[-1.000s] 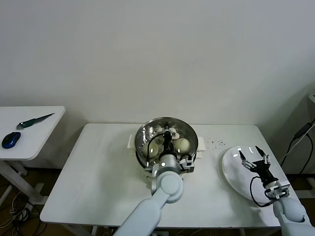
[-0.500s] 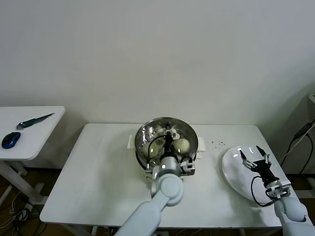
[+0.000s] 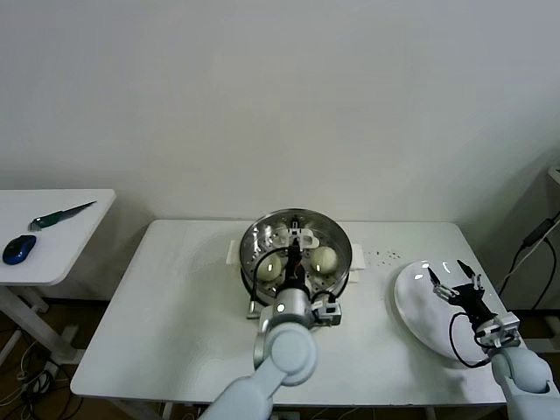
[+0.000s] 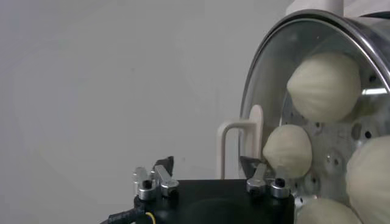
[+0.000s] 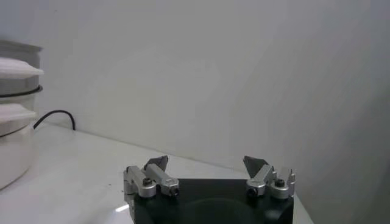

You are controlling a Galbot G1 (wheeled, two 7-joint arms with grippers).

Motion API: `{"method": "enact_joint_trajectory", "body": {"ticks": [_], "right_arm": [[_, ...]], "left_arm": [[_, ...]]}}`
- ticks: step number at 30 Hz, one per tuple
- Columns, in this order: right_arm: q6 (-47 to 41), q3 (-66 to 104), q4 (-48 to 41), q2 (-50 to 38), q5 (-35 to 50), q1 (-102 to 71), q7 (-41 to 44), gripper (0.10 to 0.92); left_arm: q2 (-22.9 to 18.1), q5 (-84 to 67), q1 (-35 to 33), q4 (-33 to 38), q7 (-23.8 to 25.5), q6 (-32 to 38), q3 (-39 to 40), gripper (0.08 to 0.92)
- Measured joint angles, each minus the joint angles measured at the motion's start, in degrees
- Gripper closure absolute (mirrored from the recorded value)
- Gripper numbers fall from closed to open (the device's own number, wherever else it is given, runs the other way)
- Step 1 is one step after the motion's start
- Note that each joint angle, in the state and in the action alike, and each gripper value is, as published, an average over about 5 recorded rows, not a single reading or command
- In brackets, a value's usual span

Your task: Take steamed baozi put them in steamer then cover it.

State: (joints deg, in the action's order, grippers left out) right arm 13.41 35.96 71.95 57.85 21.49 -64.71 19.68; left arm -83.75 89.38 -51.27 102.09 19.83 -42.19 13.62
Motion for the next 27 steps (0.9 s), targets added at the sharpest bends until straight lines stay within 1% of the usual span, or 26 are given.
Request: {"method": "enact_joint_trajectory", "body": {"ticks": [2,4,10,13,16,20,24,27], "right_arm": [[-0.6,0.0,0.4,0.0,-0.1,0.0,-0.1,0.203],[-1.3,0.1,0.9,0.0,-0.1,-0.1,-0.3,0.203],[-3.2,0.1,2.7,0.0,-0.3,-0.7,-0.8,0.203],[-3.9,0.2,3.6,0.2,-0.5,-1.0,-1.1,0.203],[-4.3,0.2,4.4,0.5,-0.7,-1.3,-1.4,0.203],[-4.7,0.3,5.3,0.8,-1.0,-1.7,-1.7,0.203],[-4.9,0.5,6.4,1.2,-1.1,-2.3,-1.8,0.203],[-5.1,0.6,7.2,1.6,-1.2,-2.8,-1.9,0.203]], "left_arm": [[0.9,-0.3,-0.7,1.9,0.1,0.0,0.0,0.214],[1.8,-0.8,-1.4,3.7,0.1,0.0,-0.1,0.188],[5.7,-2.9,-4.7,9.9,-0.2,0.0,-1.4,0.177],[8.1,-5.3,-7.1,13.2,-1.6,0.0,-3.2,0.177],[10.7,-9.7,-10.2,16.1,-5.0,0.0,-6.2,0.177],[12.9,-19.4,-14.8,19.0,-11.4,0.0,-12.4,0.177],[13.5,-32.5,-19.4,20.9,-17.5,0.1,-20.9,0.177],[13.2,-43.6,-23.0,21.5,-20.8,1.5,-27.9,0.177]]}}
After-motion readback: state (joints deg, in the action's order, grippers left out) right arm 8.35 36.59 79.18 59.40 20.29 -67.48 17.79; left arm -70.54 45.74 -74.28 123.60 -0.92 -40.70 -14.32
